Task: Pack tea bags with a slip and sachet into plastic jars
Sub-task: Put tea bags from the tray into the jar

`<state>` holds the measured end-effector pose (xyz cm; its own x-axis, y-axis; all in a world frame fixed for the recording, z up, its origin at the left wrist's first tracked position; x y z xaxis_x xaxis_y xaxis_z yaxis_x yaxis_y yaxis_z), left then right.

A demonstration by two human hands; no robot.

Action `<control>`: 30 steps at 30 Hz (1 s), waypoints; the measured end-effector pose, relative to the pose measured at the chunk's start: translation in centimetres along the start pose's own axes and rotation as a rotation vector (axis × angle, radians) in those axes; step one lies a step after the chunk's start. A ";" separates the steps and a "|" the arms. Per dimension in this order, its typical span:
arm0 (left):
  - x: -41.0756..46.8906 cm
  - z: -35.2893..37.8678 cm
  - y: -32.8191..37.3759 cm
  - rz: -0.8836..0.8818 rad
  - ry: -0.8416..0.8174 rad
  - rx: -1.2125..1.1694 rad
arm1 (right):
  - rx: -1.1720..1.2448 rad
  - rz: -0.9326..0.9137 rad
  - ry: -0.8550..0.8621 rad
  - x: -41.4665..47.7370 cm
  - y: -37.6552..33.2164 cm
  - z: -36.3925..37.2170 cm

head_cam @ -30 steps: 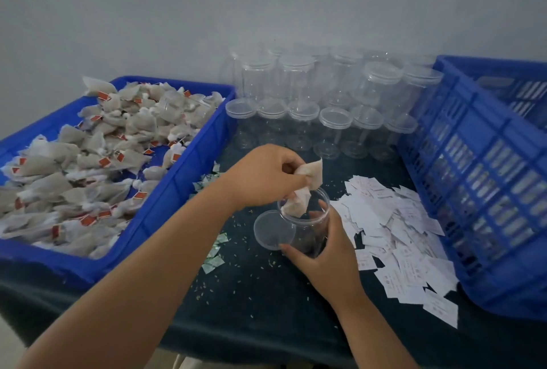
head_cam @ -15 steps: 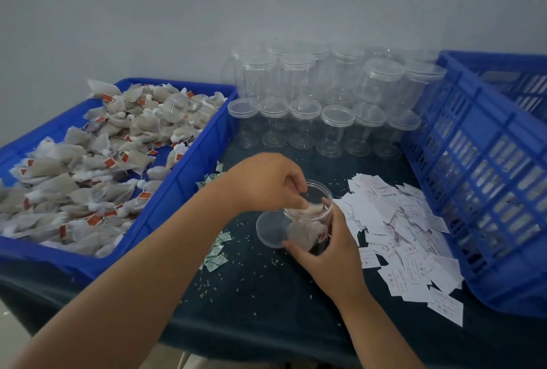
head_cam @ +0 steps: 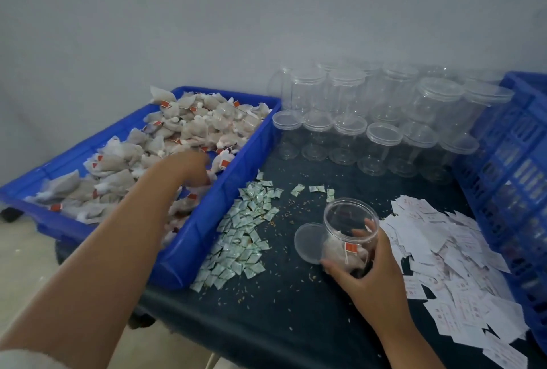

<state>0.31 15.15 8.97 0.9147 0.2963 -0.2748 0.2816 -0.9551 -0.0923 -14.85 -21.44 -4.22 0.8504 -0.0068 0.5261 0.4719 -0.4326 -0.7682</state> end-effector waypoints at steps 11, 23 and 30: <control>2.7 2.2 -1.4 0.024 0.085 -0.282 | 0.006 0.074 -0.024 -0.1 0.5 0.4; -6.9 -5.1 4.6 0.238 0.219 -1.098 | 0.021 0.017 -0.017 0.2 0.0 0.2; -12.8 -1.5 14.3 0.520 -0.043 -0.890 | 0.009 -0.009 -0.016 0.3 -0.4 0.0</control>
<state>-6.96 -2.35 12.63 0.9785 -0.1717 -0.1141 -0.0170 -0.6190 0.7852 -14.77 -21.25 -3.72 0.8496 0.0116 0.5273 0.4817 -0.4243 -0.7668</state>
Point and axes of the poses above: each hand's wrist, its own x-axis towards the middle knuckle, its own z-axis out of the palm, y = z × x, the point moved 2 cm from there along x, towards the middle knuckle, and after that the axes turned 10 degrees about -z, right-handed, at the moved point
